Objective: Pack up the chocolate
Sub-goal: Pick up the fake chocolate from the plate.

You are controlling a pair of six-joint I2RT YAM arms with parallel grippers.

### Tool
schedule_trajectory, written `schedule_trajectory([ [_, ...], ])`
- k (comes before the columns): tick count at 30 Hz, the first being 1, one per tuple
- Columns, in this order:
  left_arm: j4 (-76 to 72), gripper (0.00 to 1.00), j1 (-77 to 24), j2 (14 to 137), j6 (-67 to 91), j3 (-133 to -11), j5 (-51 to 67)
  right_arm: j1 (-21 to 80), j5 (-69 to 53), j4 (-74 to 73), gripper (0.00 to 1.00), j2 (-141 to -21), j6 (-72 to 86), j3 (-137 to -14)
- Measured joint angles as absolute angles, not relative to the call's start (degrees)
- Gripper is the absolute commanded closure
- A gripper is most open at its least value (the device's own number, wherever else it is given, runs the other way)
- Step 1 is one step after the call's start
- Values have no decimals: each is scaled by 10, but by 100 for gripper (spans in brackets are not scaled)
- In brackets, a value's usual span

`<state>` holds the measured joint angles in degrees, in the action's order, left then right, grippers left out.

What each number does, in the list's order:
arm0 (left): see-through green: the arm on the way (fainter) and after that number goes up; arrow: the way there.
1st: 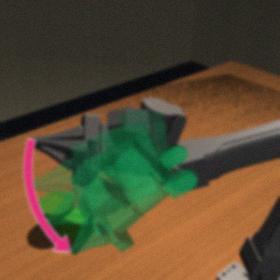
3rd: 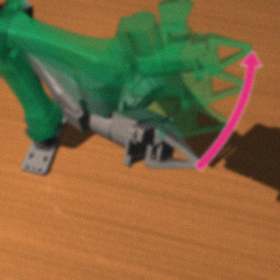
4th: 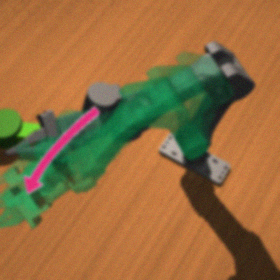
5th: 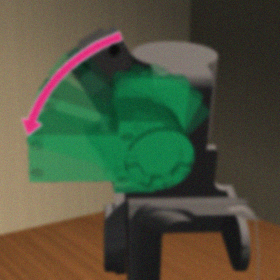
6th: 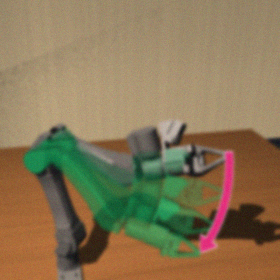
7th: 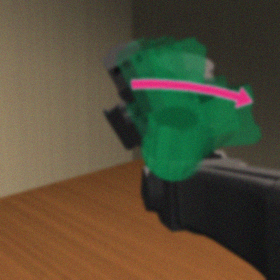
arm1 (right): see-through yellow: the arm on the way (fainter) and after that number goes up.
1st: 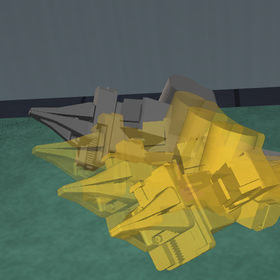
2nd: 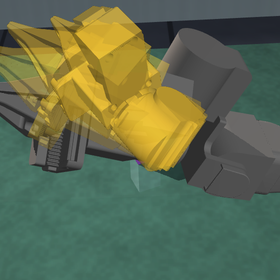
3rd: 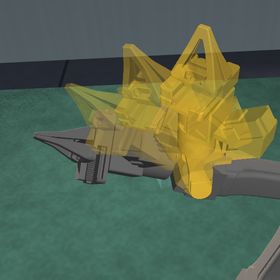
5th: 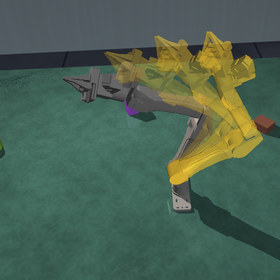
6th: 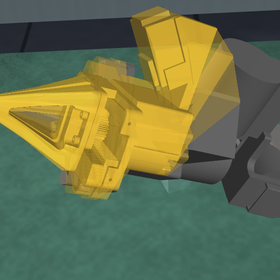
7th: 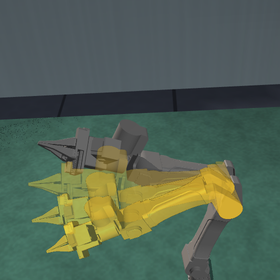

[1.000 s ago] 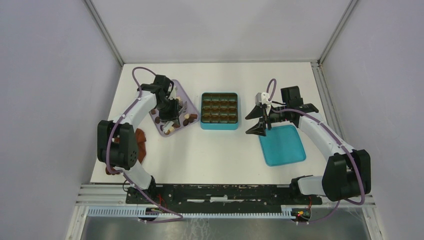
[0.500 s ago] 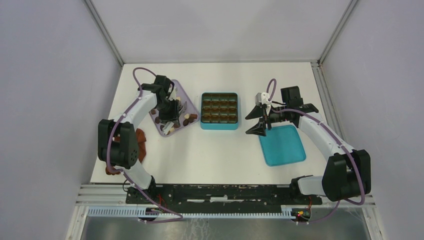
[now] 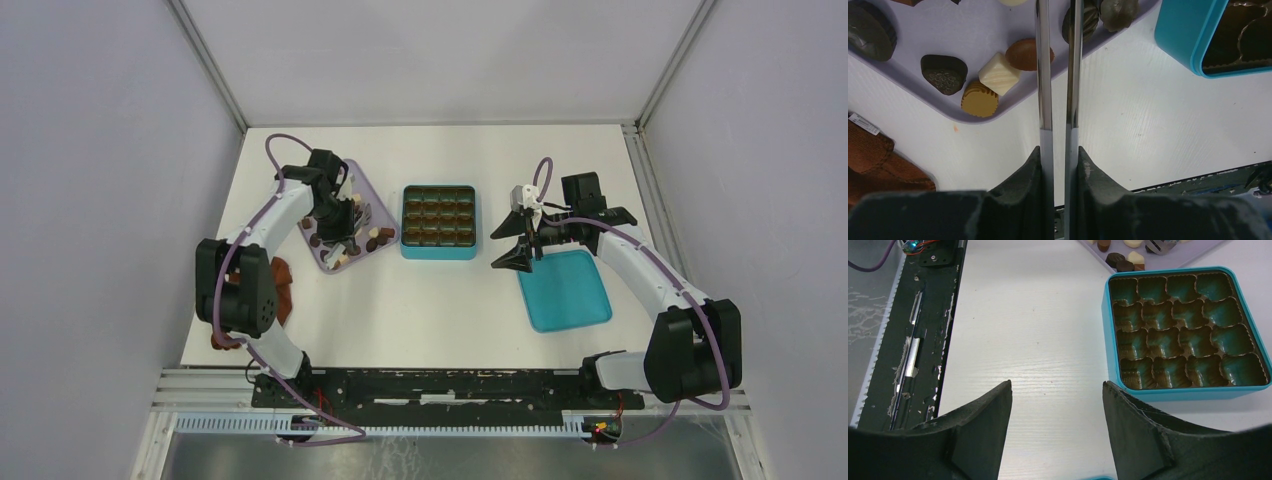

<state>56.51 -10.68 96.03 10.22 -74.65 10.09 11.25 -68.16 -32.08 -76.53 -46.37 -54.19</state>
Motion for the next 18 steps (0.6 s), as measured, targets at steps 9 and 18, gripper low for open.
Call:
schedule_trajectory([
  [9, 576, 98, -107, 956, 102, -765, 100, 112, -682, -321, 28, -765, -464, -542],
  [18, 562, 98, -101, 912, 103, -765, 132, 112, -682, -322, 27, -765, -464, -542],
])
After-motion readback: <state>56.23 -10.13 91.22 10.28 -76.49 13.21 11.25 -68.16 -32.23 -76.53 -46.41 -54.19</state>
